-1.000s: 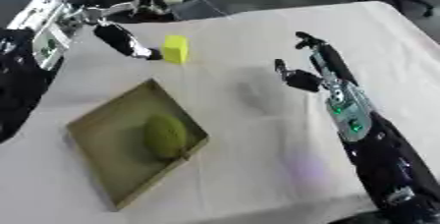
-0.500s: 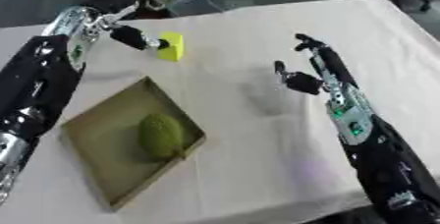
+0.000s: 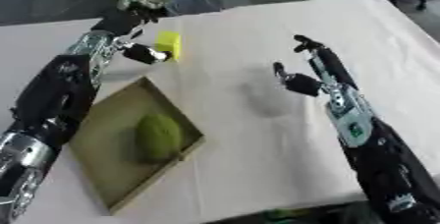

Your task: Pick up objects on the table and place them in the box.

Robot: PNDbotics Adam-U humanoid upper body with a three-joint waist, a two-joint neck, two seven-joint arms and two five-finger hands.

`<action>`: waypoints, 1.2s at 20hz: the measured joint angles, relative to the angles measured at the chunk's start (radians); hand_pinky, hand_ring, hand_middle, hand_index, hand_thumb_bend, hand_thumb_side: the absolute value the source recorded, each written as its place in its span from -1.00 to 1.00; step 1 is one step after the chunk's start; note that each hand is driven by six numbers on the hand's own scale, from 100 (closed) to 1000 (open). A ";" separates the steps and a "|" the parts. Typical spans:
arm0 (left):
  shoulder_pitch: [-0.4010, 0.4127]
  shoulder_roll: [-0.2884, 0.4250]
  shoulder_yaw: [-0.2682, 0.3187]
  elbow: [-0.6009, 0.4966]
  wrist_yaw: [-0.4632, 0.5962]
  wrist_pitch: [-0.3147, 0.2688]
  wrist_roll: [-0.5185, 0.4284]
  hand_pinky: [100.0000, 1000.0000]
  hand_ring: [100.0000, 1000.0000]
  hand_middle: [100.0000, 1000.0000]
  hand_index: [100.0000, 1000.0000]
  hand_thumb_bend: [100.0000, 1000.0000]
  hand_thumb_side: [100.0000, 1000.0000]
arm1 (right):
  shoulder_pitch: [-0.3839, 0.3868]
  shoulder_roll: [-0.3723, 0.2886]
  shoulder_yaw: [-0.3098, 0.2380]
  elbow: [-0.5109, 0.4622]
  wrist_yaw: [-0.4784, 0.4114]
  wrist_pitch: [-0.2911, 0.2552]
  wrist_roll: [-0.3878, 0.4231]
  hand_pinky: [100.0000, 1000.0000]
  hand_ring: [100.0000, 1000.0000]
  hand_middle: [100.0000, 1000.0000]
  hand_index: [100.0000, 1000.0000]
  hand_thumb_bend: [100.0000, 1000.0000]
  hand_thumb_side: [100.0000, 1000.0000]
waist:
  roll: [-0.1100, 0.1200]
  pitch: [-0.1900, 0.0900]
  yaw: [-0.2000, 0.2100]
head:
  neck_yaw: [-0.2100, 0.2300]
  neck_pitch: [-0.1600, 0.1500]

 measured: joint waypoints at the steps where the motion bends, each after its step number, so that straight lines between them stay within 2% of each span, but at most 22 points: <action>1: 0.001 -0.003 0.002 0.008 0.000 0.001 0.020 0.48 0.44 0.60 0.80 -0.09 0.33 | 0.000 0.000 0.000 0.000 0.000 0.000 0.000 0.50 0.90 0.46 0.92 -0.64 -0.18 | 0.000 0.001 0.000 | 0.001 0.000; 8: 0.009 -0.019 -0.001 0.051 0.012 -0.006 0.142 0.53 0.49 0.63 0.80 -0.01 0.42 | -0.003 0.000 0.000 0.000 -0.002 -0.001 0.000 0.50 0.90 0.46 0.92 -0.65 -0.18 | -0.002 0.004 -0.004 | 0.003 0.000; 12: 0.009 -0.019 -0.010 0.060 -0.003 -0.020 0.160 0.56 0.53 0.67 0.82 0.07 0.42 | -0.003 0.000 0.000 0.000 -0.003 -0.002 0.000 0.50 0.90 0.46 0.92 -0.66 -0.18 | -0.002 0.005 -0.004 | 0.003 0.000; 23: 0.011 -0.019 -0.013 0.057 -0.043 -0.016 0.226 0.56 0.56 0.69 0.81 0.02 0.35 | -0.003 0.001 0.000 0.000 -0.003 -0.005 0.001 0.50 0.91 0.46 0.92 -0.66 -0.18 | -0.002 0.010 -0.007 | 0.003 -0.004; 24: 0.011 -0.019 -0.013 0.057 -0.043 -0.014 0.230 0.55 0.56 0.69 0.81 0.00 0.31 | -0.003 0.001 0.000 0.000 -0.003 -0.005 0.001 0.50 0.91 0.46 0.92 -0.76 -0.24 | -0.002 0.012 -0.009 | 0.002 -0.008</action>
